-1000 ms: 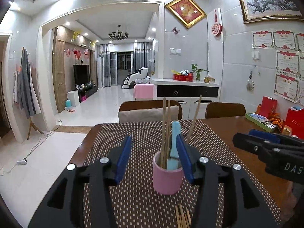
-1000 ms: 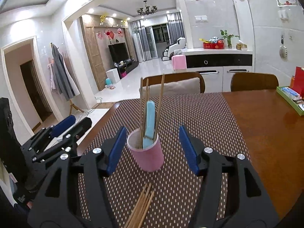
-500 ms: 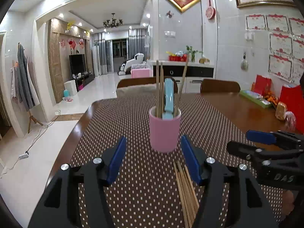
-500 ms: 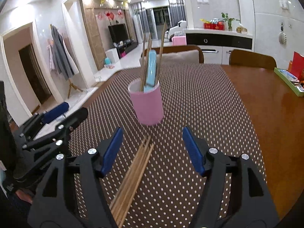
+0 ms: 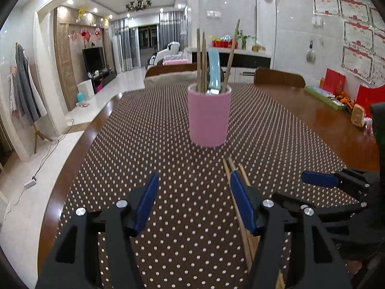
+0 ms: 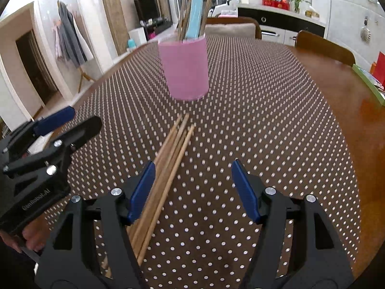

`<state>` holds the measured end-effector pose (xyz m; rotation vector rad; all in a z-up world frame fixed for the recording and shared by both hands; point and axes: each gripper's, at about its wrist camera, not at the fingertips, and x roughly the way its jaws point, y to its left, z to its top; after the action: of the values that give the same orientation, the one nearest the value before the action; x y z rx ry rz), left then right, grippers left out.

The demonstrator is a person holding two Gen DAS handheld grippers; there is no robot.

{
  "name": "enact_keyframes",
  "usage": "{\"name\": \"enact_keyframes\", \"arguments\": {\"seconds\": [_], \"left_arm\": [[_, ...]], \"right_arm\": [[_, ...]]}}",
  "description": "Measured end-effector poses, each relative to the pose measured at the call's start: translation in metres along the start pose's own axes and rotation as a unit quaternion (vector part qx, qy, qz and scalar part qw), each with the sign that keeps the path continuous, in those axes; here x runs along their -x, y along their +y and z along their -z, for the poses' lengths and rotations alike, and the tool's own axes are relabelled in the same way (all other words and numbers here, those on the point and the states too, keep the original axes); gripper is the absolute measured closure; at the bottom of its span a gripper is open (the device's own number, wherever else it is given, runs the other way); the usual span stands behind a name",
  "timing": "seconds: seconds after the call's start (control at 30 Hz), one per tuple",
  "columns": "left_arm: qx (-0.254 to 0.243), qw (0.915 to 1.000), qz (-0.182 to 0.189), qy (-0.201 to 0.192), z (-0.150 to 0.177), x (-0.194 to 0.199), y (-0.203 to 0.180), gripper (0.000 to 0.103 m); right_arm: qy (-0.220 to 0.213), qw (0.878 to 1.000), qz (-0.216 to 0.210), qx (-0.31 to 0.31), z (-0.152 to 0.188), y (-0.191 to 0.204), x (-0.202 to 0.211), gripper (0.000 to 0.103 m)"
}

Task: Organize utensils
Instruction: 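Move both grippers back over the chopstick bundle, then grasp a chopstick with the right gripper while the left gripper grasps another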

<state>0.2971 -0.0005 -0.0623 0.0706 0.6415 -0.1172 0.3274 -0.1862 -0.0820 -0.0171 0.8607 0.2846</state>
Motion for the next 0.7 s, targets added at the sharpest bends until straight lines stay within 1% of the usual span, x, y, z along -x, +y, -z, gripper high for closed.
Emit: {"name": "enact_keyframes", "arguments": {"seconds": [0.2, 0.3, 0.37, 0.5, 0.7], "left_arm": [[0.012, 0.9996, -0.001, 0.026, 0.015, -0.011, 0.010, 0.041], [0.008, 0.9990, 0.019, 0.040, 0.023, -0.017, 0.012, 0.041], [0.006, 0.9985, 0.024, 0.048, 0.028, -0.022, 0.013, 0.040], [0.006, 0.9974, 0.035, 0.062, 0.030, -0.030, 0.012, 0.040], [-0.004, 0.9956, 0.039, 0.086, 0.029, -0.040, 0.007, 0.039]], "right_arm": [[0.021, 1.000, 0.018, 0.010, 0.007, 0.003, -0.019, 0.037], [0.034, 0.999, 0.021, 0.012, 0.006, 0.002, -0.028, 0.037], [0.041, 0.999, 0.027, 0.011, 0.005, 0.001, -0.034, 0.037], [0.042, 0.999, 0.033, 0.009, 0.001, 0.001, -0.037, 0.037], [0.064, 0.997, 0.033, -0.004, -0.010, -0.001, -0.051, 0.036]]}}
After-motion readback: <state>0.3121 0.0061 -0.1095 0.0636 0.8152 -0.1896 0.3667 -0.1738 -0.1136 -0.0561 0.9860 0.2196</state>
